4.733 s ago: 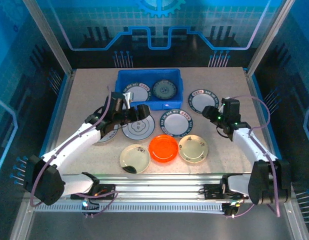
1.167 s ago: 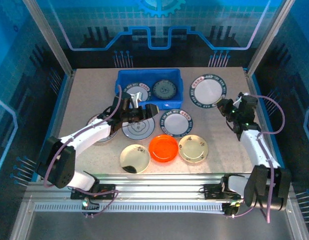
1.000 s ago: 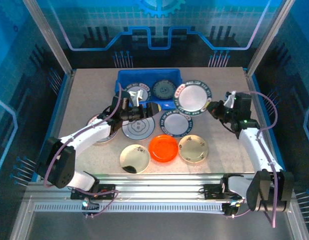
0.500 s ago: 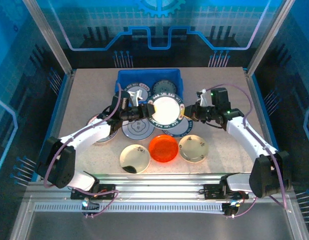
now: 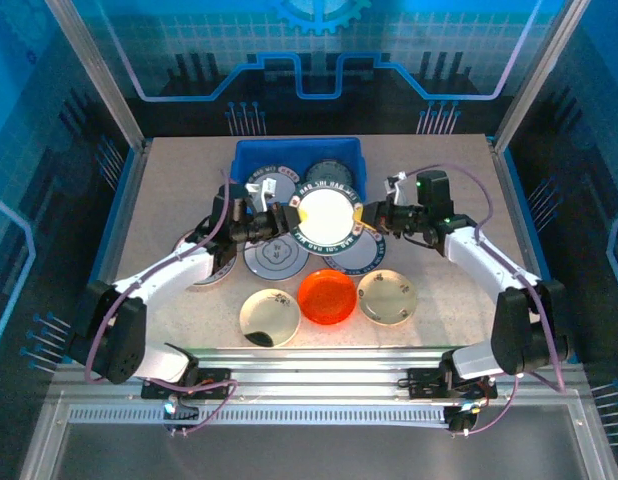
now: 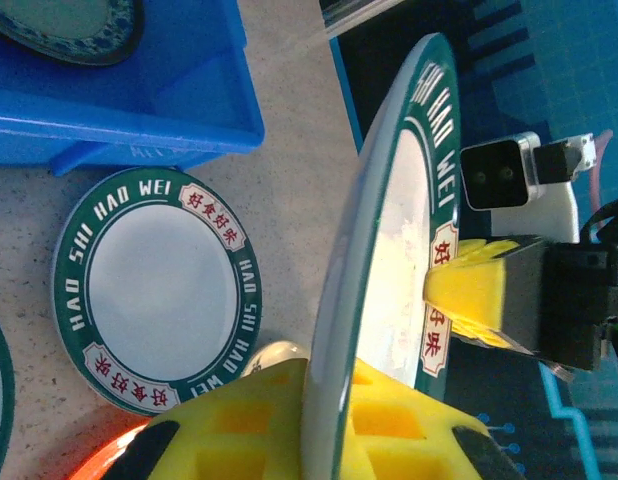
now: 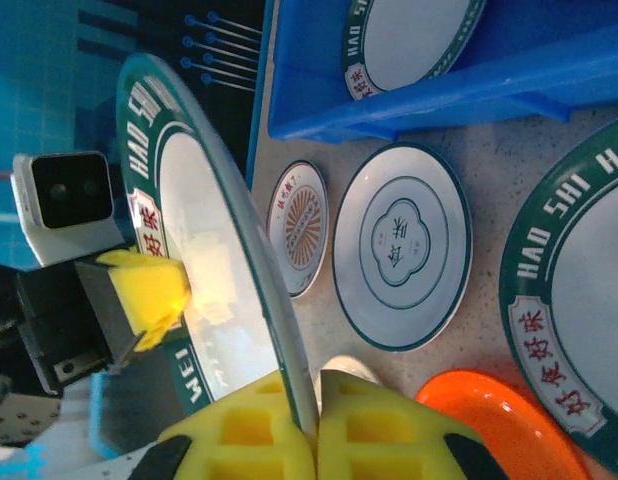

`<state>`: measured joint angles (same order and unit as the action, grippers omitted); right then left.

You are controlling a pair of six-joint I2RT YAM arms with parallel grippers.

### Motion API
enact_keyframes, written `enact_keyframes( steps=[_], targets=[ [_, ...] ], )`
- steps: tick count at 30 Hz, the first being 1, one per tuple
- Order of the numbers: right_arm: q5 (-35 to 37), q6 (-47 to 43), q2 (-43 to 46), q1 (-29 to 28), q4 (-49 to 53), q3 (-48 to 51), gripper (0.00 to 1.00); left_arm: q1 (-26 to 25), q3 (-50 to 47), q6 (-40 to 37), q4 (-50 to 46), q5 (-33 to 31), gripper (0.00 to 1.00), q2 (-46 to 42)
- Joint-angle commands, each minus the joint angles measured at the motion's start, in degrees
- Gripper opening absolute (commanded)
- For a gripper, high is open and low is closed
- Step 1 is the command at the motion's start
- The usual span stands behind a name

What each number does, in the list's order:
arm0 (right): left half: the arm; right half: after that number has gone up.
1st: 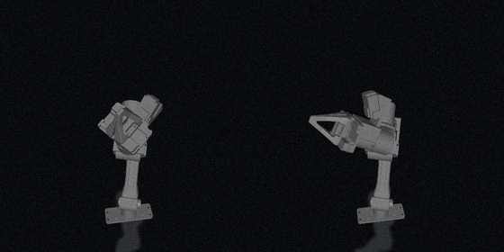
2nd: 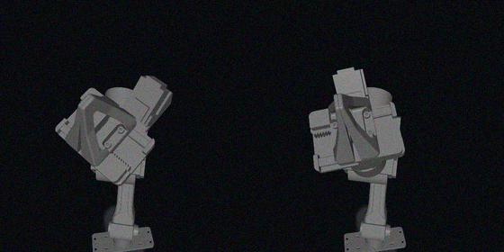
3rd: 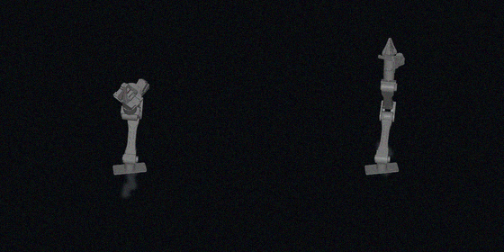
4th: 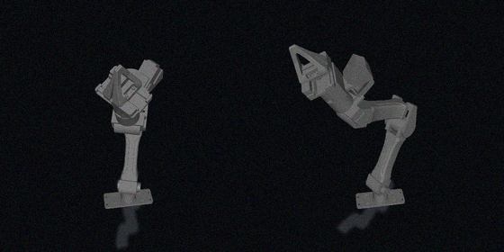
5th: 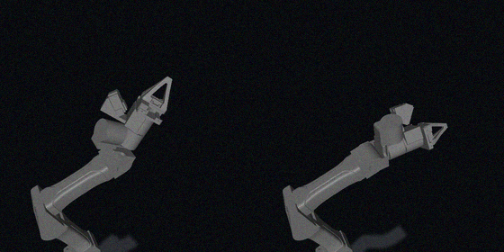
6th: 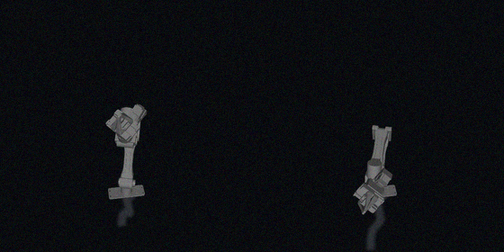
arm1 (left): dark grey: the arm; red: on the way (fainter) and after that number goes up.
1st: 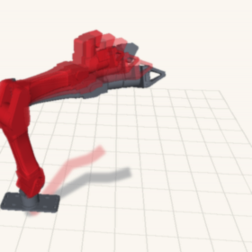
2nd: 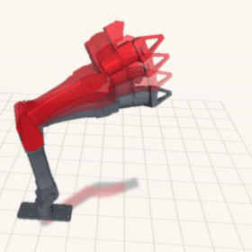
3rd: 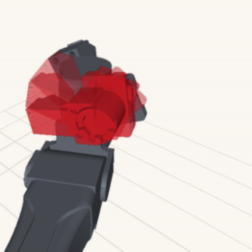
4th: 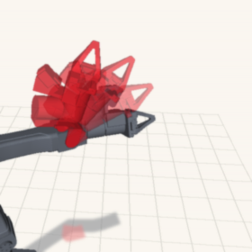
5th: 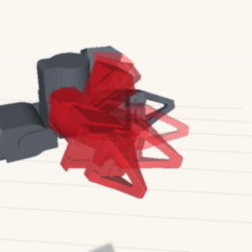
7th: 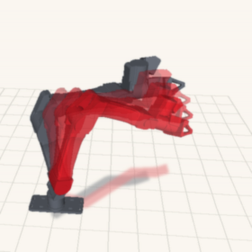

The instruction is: Place the plates into the plastic bin on the countertop

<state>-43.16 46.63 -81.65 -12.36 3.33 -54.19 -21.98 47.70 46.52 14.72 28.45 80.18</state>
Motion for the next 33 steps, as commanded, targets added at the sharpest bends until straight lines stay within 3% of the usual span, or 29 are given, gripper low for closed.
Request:
enact_keyframes(
  steps=[1,3,6,7,8,18,33],
  targets=[
    [-2.14,4.11,-1.20,-1.05,-7.56,-0.49,0.00,-0.66,-1.41,-1.08,1.16,4.45,0.00,-2.01],
    [-1.36,4.42,-1.99,-1.03,-7.17,-1.28,0.00,-0.06,-1.64,-1.54,-0.71,3.63,0.00,-2.84],
    [0.76,4.12,-3.35,-1.22,-5.83,-3.68,0.00,1.07,-3.12,-2.26,-4.43,0.14,0.78,-5.57],
    [1.92,3.69,-3.92,-1.19,-4.69,-4.95,0.00,1.48,-4.00,-2.45,-5.32,-1.21,0.93,-6.86],
    [3.05,3.37,-4.42,-1.18,-3.77,-6.03,0.00,1.87,-4.71,-2.72,-5.82,-1.99,0.99,-8.04],
    [11.81,-0.44,-19.56,-1.94,4.62,-24.54,0.00,2.58,-6.71,-7.65,-15.32,-6.26,0.99,-17.47],
    [16.38,2.01,-50.92,-7.99,15.66,-62.12,0.00,3.15,-11.55,-7.51,-13.60,-6.56,0.99,-22.09]
  ],
)
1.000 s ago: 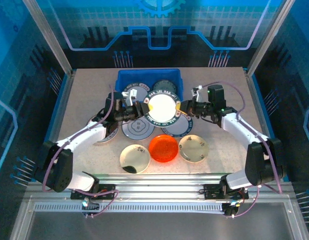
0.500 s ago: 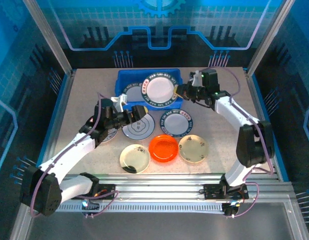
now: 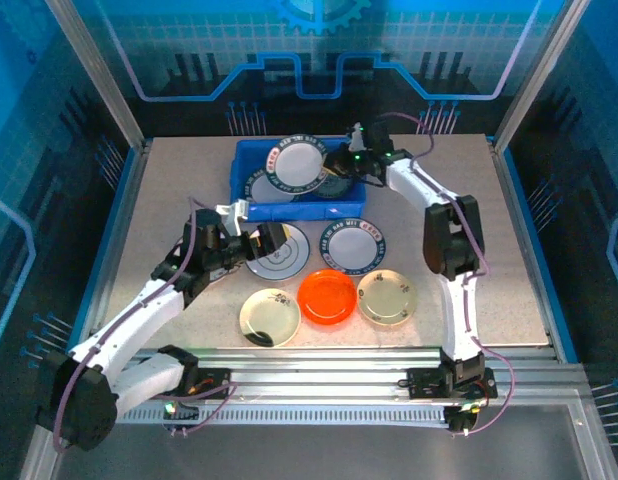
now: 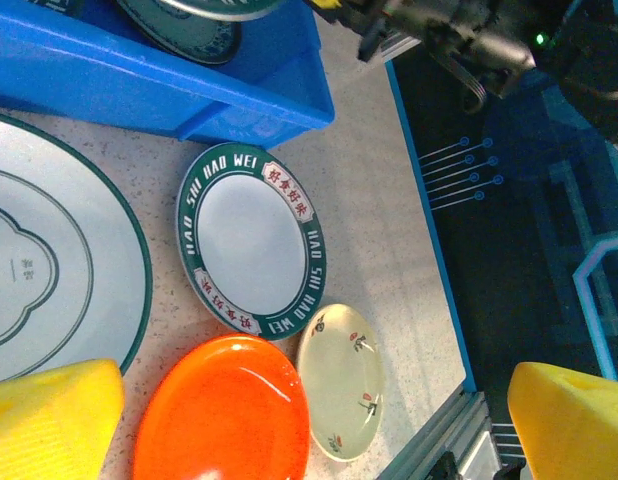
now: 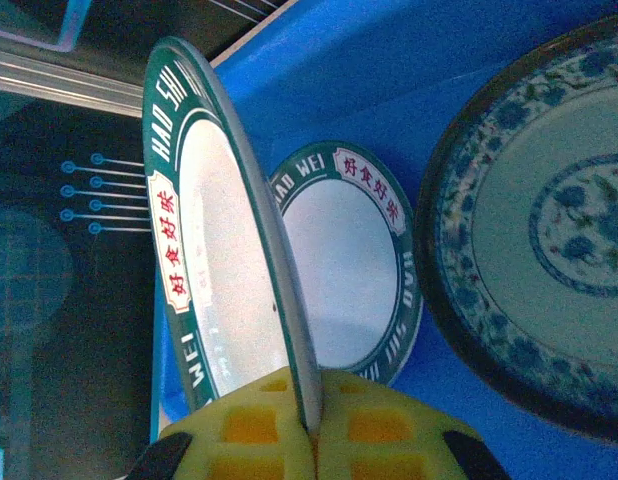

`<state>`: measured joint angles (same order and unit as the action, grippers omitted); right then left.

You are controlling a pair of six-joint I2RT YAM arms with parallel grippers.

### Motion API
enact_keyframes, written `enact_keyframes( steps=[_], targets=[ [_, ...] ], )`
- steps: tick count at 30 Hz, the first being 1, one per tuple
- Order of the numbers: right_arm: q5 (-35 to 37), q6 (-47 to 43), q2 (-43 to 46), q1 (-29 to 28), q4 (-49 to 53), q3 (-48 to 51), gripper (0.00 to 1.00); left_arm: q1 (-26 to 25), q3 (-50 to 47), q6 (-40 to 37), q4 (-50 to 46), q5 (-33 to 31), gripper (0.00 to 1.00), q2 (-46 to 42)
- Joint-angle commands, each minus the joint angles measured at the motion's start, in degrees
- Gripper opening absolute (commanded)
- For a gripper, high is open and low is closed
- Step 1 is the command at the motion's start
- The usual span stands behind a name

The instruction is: Place the plates into the plastic bin on the countertop

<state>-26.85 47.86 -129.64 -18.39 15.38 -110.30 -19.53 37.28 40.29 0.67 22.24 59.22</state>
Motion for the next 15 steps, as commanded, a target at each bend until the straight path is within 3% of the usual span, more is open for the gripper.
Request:
enact_keyframes(
  steps=[1,15],
  targets=[
    [0.39,0.76,-4.94,-2.53,4.71,-7.89,0.00,0.73,-1.36,-1.17,0.62,-0.44,0.99,-1.13],
    [1.85,2.85,-16.59,-5.47,8.87,-20.57,0.00,0.90,-1.76,-1.45,0.83,-0.18,0.99,-0.86]
  ],
)
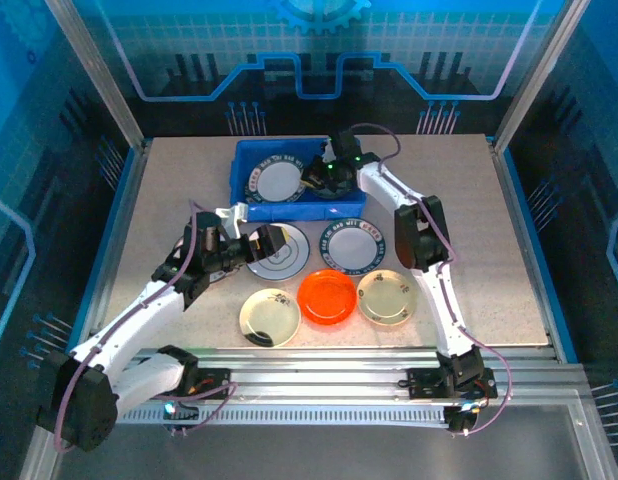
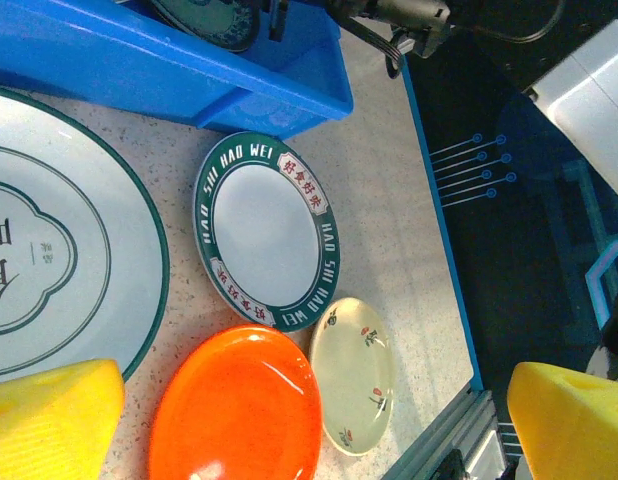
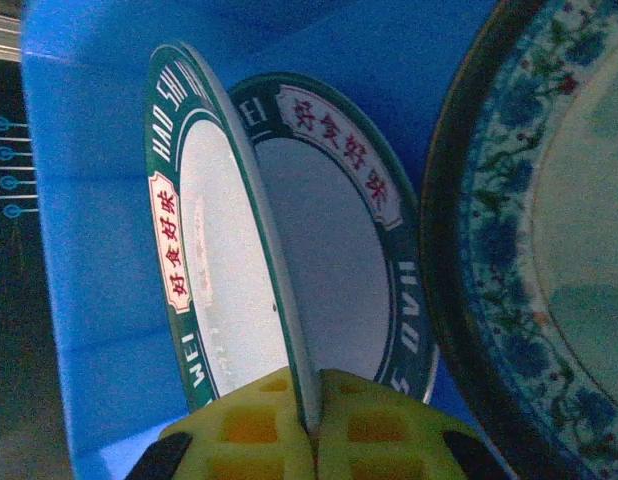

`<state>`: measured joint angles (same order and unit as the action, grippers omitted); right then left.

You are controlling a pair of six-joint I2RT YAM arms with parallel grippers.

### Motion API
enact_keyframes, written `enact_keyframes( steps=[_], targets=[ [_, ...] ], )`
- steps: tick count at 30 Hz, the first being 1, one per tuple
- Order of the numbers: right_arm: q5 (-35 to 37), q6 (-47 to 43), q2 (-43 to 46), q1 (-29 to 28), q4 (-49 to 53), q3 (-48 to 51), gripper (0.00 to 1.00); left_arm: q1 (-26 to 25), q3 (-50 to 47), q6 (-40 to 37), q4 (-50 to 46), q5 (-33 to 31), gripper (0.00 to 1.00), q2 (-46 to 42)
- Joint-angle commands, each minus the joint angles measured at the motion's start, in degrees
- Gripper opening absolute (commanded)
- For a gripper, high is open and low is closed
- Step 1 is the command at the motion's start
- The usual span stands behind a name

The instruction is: Place the plates into the plastic bin on the countertop

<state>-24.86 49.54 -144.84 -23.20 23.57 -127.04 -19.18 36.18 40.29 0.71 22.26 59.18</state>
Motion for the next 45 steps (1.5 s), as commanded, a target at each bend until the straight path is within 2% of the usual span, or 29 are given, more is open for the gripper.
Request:
enact_keyframes(
  steps=[1,15,18,22,26,33,45],
  targets=[
    [-0.31,1.34,-1.84,-0.70,0.73,-4.35,0.00,0.55,-0.68,-1.45,0.83,-0.21,0.99,-0.82],
    [1.09,0.19,-8.18,-1.94,7.56,-14.10,0.01,0.55,-0.41,-1.89,-0.52,-0.62,0.99,-0.25],
    [2.11,-0.66,-7.77,-2.00,8.61,-14.20,0.18,0.55,-0.08,-2.31,-1.11,-0.83,0.99,-0.38],
    [4.28,-2.63,-6.92,-2.23,10.89,-14.64,0.29,0.55,0.94,-3.22,-2.52,-1.08,0.99,-0.14],
    [7.99,-5.13,-5.38,-2.62,13.36,-14.59,0.32,0.55,1.78,-3.47,-2.97,-1.22,0.99,-0.12],
    [14.19,-10.58,-2.83,-3.30,18.02,-16.10,0.42,0.59,3.30,-4.15,-3.54,-1.35,1.00,0.66],
    [18.26,-15.24,-0.07,-3.86,21.98,-16.21,0.47,0.55,2.05,-3.29,-3.54,-4.17,0.99,-2.14]
  ],
)
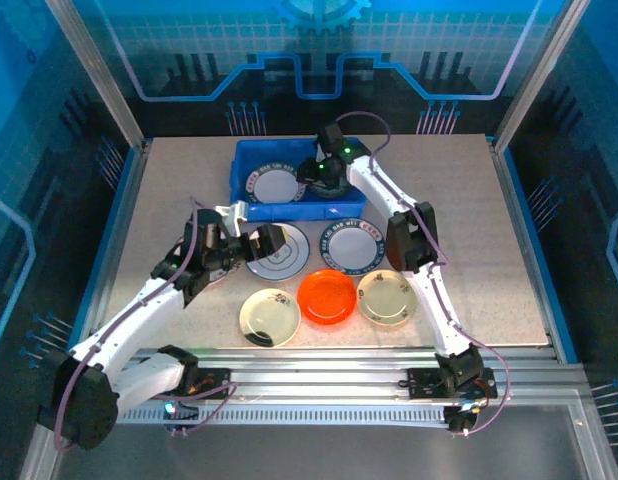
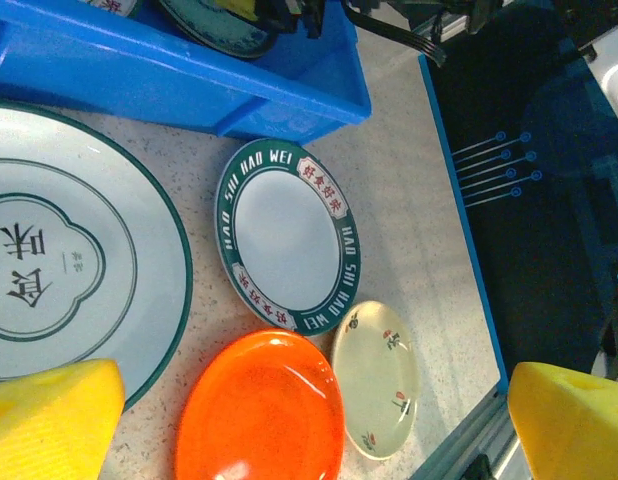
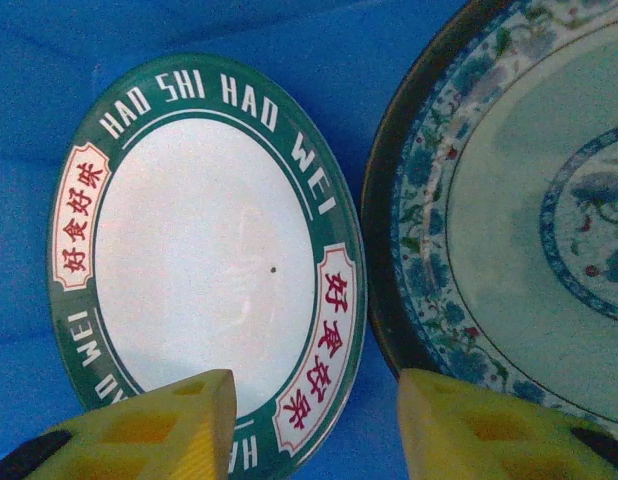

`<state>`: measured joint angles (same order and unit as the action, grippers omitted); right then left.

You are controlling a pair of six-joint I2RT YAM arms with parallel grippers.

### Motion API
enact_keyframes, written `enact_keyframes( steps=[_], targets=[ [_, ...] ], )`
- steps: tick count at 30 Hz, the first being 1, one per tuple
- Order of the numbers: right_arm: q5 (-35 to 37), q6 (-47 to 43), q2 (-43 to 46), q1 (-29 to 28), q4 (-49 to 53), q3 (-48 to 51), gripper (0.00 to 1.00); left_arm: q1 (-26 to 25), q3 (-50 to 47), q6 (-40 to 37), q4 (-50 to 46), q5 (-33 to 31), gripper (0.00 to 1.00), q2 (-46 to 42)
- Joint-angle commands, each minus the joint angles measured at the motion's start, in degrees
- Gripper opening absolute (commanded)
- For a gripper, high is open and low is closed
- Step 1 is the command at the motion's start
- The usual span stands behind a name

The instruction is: Place the plates into the plastic bin on the countertop

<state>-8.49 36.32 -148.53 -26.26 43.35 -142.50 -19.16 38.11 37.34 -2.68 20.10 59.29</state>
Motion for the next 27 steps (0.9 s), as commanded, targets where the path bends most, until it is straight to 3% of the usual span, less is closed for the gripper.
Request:
enact_keyframes(
  steps=[1,9,16,21,27],
  targets=[
    [1.87,-2.04,3.94,-0.74,2.22,-0.48,0.48,0.61,0.12,-0.42,-0.37,-2.37,0.99,-2.64],
    [-0.38,-1.78,7.02,-0.36,-0.33,3.84,0.46,1.23,1.31,-1.40,-1.90,-2.80,0.99,-3.22],
    [-2.31,-4.76,22.59,1.07,-7.57,18.90,0.45,1.15,1.70,-1.91,-1.72,-2.92,0.99,-1.49],
    [-2.34,-7.48,38.53,1.93,-12.86,36.96,0.45,0.97,1.60,-0.79,1.01,-2.04,0.99,1.14],
    [-7.98,-8.95,58.98,6.53,-20.03,65.38,0.46,-0.25,3.04,-1.03,3.21,-1.83,0.99,4.80]
  ],
)
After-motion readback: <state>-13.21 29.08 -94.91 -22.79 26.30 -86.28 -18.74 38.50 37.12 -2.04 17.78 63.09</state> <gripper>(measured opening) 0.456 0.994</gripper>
